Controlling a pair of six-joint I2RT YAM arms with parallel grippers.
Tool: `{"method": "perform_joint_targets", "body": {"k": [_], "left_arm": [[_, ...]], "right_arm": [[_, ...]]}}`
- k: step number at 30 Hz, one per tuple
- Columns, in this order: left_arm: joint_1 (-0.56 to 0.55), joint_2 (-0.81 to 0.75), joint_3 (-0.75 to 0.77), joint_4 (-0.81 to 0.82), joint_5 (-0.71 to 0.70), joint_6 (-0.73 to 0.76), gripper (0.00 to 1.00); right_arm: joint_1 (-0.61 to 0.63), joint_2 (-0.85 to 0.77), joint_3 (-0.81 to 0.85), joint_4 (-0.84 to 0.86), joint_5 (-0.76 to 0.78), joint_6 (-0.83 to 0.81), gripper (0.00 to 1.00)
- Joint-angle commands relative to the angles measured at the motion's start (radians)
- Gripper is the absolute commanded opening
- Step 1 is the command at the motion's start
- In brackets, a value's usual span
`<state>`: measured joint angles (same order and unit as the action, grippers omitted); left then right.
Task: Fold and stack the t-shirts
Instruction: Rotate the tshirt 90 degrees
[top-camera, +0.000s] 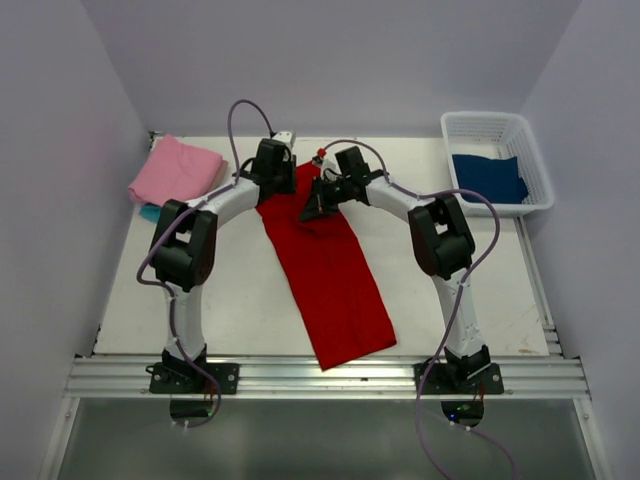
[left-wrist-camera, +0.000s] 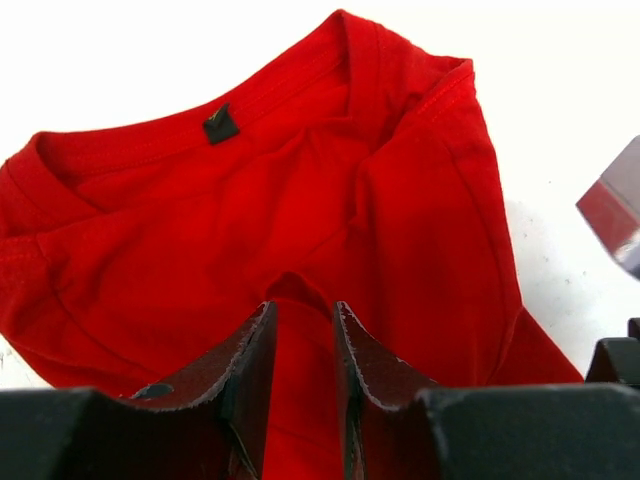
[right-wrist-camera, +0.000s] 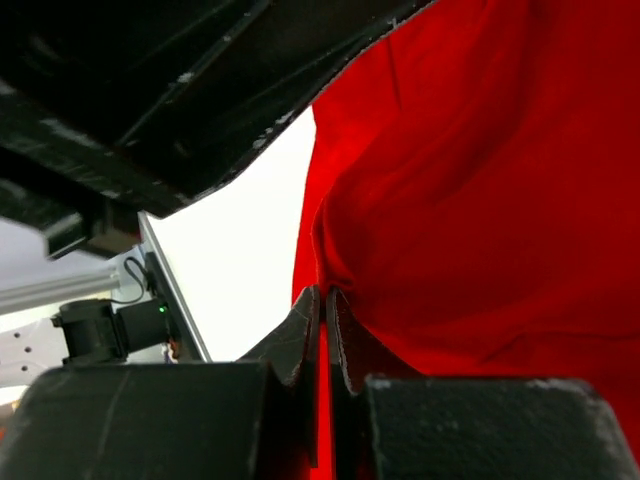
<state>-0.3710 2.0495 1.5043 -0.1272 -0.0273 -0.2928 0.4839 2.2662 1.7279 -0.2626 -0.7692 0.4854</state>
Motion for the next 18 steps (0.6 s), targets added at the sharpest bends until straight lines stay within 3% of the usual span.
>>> {"method": "perform_joint_targets", "body": {"k": [1, 3, 5, 8, 15, 18], "left_arm": [[0.018, -0.066, -0.022, 0.064, 0.013, -0.029, 0.32], [0.021, -0.072, -0.033, 0.075, 0.020, -0.037, 0.31], [0.021, -0.072, -0.033, 0.077, 0.021, -0.042, 0.31], [0.024, -0.078, -0.041, 0.084, 0.045, -0.057, 0.30], [0.024, -0.101, -0.073, 0.154, 0.108, -0.072, 0.28], [0.026, -0.106, -0.081, 0.164, 0.179, -0.072, 0.15]], "right_arm": [[0.015, 0.030, 0.062, -0.116, -0.021, -0.068, 0.00], [0.019, 0.029, 0.058, -0.145, -0.004, -0.088, 0.07], [0.024, 0.027, 0.059, -0.176, 0.016, -0.119, 0.23], [0.025, 0.012, 0.039, -0.208, 0.044, -0.143, 0.39], [0.018, -0.046, -0.024, -0.169, 0.034, -0.150, 0.47], [-0.019, -0.140, -0.137, -0.022, 0.016, -0.079, 0.48]]}}
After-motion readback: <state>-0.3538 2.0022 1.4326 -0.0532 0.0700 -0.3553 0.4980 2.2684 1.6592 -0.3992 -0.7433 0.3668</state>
